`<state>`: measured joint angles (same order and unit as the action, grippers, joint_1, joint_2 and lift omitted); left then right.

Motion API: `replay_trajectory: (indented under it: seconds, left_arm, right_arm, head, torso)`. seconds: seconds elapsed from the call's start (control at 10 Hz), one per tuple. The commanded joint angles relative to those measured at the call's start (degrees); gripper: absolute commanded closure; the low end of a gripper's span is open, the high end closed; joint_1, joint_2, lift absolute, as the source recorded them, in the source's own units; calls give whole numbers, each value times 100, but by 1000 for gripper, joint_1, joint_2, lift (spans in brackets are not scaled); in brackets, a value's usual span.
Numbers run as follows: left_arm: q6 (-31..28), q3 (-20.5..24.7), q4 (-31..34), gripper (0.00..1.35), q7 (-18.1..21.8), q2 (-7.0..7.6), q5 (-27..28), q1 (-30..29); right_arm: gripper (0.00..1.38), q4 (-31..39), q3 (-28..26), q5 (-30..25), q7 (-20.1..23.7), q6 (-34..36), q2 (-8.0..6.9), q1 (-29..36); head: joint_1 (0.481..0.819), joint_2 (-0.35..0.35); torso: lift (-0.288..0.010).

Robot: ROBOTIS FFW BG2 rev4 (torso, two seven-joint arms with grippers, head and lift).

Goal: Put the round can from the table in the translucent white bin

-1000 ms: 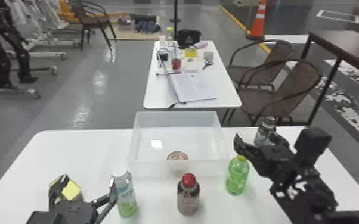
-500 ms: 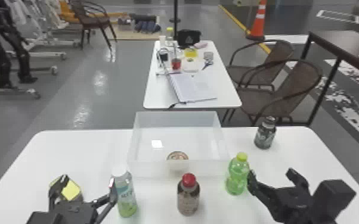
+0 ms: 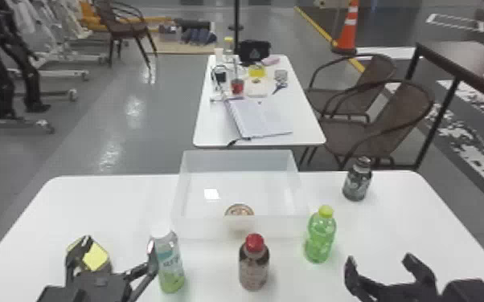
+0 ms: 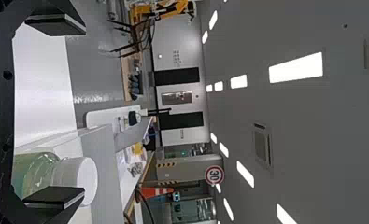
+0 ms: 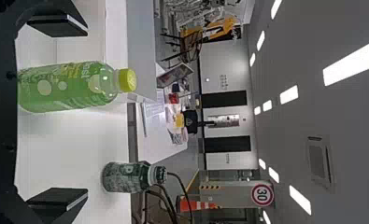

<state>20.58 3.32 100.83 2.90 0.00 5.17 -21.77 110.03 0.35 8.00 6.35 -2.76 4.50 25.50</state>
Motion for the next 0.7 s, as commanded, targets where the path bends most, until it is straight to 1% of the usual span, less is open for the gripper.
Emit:
replay_trajectory:
  seconds: [0.0, 0.6]
  left_arm:
    - [-10, -7, 7, 94, 0, -15, 20, -2]
    - [-19, 2, 24, 94, 0, -15, 28, -20]
  right_arm:
    - [87, -52, 0, 0, -2, -50, -72, 7]
    - [90, -96, 0, 35, 7, -102, -98, -2]
  head:
    - [549, 0]
    - [549, 0]
  torso:
    - [-100]
    - [-100]
